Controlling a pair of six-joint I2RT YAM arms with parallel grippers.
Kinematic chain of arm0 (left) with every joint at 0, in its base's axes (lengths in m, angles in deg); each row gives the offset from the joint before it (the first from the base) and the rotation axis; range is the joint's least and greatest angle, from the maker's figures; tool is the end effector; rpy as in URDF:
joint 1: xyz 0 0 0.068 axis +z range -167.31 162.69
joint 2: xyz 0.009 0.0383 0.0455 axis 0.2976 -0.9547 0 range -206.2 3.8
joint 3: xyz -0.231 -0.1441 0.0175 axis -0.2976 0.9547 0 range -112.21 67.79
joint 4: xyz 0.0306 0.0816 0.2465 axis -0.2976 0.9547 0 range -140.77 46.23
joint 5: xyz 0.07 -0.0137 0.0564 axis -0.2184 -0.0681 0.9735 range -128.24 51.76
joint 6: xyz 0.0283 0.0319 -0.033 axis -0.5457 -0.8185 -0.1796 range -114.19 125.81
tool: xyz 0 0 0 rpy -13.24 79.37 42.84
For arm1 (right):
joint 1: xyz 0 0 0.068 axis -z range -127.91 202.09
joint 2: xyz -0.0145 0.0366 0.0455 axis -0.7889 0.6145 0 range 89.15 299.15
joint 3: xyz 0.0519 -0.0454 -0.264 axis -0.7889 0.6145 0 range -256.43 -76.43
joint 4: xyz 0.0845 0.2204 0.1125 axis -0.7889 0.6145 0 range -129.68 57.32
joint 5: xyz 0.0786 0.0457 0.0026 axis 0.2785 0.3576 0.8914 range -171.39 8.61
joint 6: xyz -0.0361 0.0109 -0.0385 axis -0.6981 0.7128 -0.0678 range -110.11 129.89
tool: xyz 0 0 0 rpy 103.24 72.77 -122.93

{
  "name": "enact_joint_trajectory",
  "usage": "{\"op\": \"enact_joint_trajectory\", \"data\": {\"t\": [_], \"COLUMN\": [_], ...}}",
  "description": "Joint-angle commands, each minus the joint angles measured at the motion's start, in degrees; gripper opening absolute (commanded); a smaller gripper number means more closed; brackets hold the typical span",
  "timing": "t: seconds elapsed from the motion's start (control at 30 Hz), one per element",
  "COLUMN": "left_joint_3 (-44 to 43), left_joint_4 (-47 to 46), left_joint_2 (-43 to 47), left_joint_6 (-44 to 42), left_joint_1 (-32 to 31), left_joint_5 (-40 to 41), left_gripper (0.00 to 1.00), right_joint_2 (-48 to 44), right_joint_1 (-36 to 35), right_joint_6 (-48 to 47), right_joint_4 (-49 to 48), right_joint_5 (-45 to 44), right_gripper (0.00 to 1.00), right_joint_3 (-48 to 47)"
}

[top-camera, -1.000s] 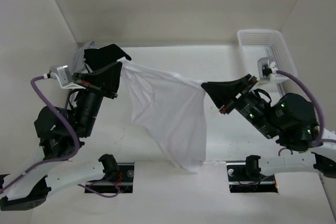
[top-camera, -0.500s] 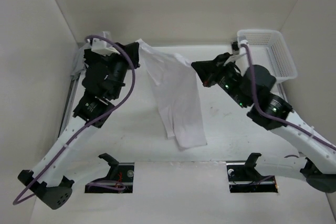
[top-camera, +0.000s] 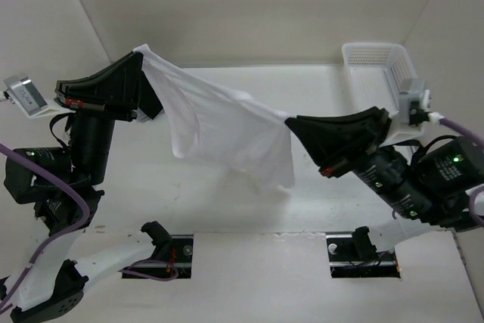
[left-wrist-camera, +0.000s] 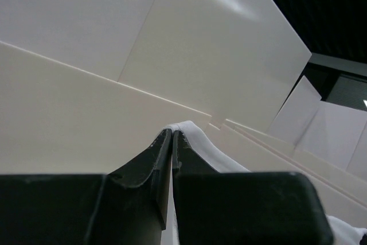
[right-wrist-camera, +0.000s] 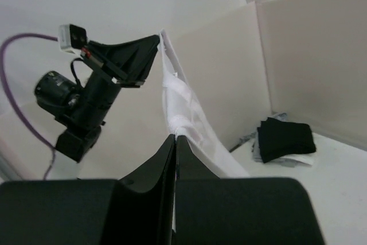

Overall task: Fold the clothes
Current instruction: Flatten the tank top out

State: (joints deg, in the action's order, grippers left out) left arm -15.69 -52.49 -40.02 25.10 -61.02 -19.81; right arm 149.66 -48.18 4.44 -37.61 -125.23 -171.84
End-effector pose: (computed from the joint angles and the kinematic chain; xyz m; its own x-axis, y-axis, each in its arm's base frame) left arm 0.0516 -0.0338 0.5702 0.2912 -0.7118 -0.6392 0.6147 0.6512 -0.4451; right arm -0.0007 0.1425 0.5869 -0.0188 0.4890 -0.8721 -0.8190 0.4928 0.2940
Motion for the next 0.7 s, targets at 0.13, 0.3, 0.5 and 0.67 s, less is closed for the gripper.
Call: {"op": "enact_joint_trajectory", "data": {"t": [0.13, 0.3, 0.5, 0.67], "left_joint_3": [3.8, 14.8, 8.5, -6.1], "left_joint_4": [0.0, -6.0, -10.9, -6.1], "left_joint_2": [-2.6, -11.0, -36.5, -53.7], "left_joint_6": [-2.9, -0.8, 10.4, 12.4], "left_joint_1": [1.4, 10.9, 28.8, 32.7], "left_joint_5": [2.4, 0.6, -14.8, -15.4], "left_gripper": [0.03, 0.06, 0.07, 0.24], "right_joint_2": [-1.2, 2.8, 26.6, 47.5], "right_joint_1": [16.5, 46.1, 69.7, 77.8], "right_joint_6": [0.3, 21.8, 32.6, 37.3], "right_joint_4": [-5.1, -1.3, -1.1, 5.5], "right_joint_5": [1.4, 26.5, 45.1, 47.1], "right_gripper": [0.01, 0.01, 0.01, 0.15], "right_joint_3": [7.9, 16.6, 9.0, -9.7]}}
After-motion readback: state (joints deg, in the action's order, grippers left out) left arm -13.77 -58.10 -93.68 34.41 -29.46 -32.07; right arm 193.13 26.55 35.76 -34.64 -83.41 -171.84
